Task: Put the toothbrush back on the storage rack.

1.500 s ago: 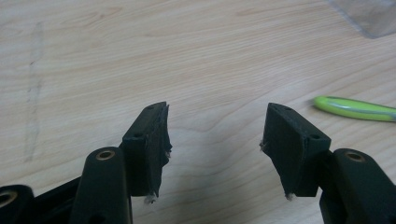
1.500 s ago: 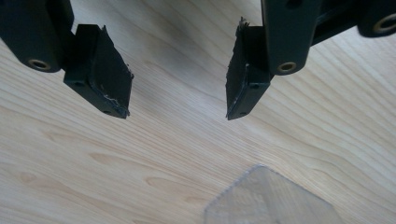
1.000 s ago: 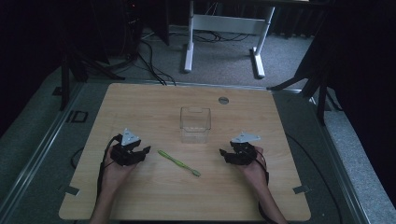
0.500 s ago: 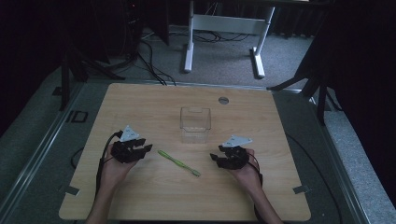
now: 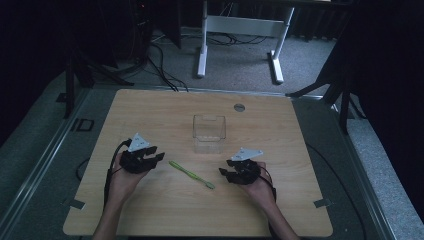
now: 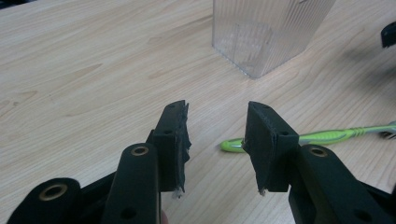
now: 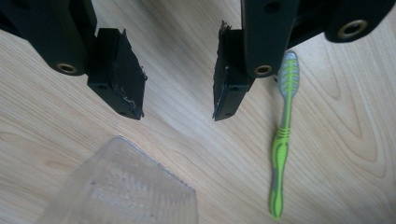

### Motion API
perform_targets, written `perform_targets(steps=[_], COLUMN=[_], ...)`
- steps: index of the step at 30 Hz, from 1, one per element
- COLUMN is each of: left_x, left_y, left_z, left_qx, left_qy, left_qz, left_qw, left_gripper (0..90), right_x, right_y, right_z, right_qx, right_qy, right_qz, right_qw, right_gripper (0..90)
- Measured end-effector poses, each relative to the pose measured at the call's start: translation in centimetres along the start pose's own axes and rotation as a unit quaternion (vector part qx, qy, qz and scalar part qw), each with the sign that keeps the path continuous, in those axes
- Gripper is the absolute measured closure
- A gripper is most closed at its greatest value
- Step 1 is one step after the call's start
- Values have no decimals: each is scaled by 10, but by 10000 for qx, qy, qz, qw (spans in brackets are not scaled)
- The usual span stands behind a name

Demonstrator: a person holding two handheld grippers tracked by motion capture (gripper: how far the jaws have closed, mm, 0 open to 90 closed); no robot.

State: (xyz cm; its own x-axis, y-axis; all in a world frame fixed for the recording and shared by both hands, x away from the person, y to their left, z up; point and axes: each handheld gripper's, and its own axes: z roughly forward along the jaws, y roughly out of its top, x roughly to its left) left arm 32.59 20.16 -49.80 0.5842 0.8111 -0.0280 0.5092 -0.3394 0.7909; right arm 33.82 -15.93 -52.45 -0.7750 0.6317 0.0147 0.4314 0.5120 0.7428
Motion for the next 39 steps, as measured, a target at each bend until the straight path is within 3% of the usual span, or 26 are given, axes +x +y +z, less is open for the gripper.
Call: perform_targets(steps=[8, 13, 29, 39], left_x=[1, 4, 3, 4], left_y=[0, -1, -4, -4], left_z=[2, 1, 2, 0], left_qx=[52, 86, 214, 174], left_qy=[-76, -249, -273, -276], left_qz=[76, 123, 72, 55], left_qw=[9999, 9996, 9994, 9995], left_gripper=[577, 611, 607, 606], right_x=[15, 21, 46, 53], right_y=[5, 9, 13, 10], right_z=[6, 9, 26, 36], right_qx=[-1, 29, 202, 325], right_qy=[208, 288, 649, 698], right_qz=[-127, -214, -553, -691], right_qw=[9997, 9994, 9962, 9946], right_gripper=[535, 553, 640, 685])
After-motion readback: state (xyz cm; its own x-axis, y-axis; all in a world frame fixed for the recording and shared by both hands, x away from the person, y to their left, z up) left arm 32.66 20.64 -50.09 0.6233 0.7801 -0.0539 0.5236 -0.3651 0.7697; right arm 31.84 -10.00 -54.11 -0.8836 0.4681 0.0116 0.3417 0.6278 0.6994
